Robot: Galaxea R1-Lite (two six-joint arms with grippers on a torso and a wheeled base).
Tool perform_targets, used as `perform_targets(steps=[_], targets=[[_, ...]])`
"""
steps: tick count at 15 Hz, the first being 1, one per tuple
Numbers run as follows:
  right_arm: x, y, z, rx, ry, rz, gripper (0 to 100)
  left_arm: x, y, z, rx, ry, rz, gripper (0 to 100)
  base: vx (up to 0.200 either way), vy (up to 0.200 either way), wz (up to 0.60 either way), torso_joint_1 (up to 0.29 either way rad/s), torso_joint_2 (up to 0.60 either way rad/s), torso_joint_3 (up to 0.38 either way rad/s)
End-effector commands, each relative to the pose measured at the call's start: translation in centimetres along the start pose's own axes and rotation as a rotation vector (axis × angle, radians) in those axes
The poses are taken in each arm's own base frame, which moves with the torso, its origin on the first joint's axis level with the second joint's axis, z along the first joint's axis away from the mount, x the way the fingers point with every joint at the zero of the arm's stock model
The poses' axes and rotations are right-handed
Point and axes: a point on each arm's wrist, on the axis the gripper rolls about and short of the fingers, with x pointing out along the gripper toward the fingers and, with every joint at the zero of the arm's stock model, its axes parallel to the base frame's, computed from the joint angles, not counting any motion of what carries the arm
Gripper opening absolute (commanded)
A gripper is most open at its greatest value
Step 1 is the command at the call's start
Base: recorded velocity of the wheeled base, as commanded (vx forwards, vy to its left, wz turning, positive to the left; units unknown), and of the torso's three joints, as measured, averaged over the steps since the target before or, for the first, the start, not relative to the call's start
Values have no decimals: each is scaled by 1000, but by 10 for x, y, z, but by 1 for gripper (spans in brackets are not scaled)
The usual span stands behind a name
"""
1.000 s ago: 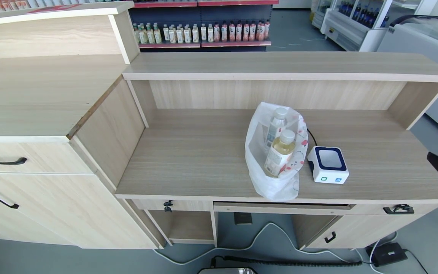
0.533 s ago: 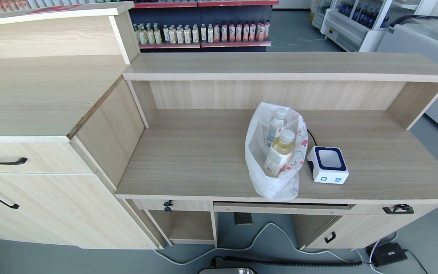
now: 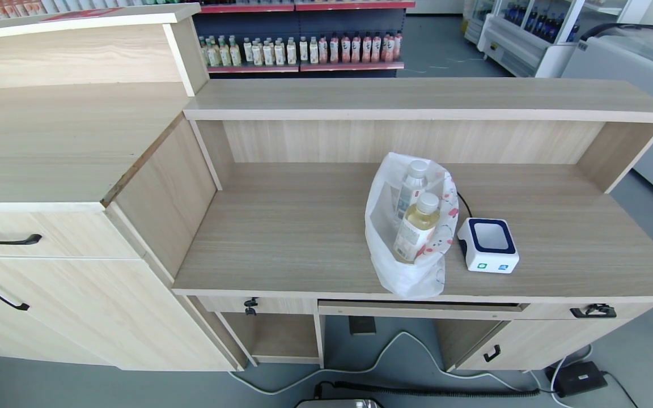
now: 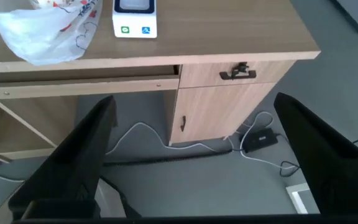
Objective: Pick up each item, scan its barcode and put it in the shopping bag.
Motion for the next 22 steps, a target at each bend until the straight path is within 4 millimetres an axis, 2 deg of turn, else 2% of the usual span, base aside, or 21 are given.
perform_targets(steps=[1,11,22], targets=[[-2,0,-1,4,-19,-2,100,0,0,0,0,2,-1,100,0,0,0,0,0,0],[-2,0,-1,7,-17,-1,100,0,0,0,0,0,1,100,0,0,0,0,0,0],[-2,1,-4,130,14,13,100,0,0,0,0,0,1,100,0,0,0,0,0,0]])
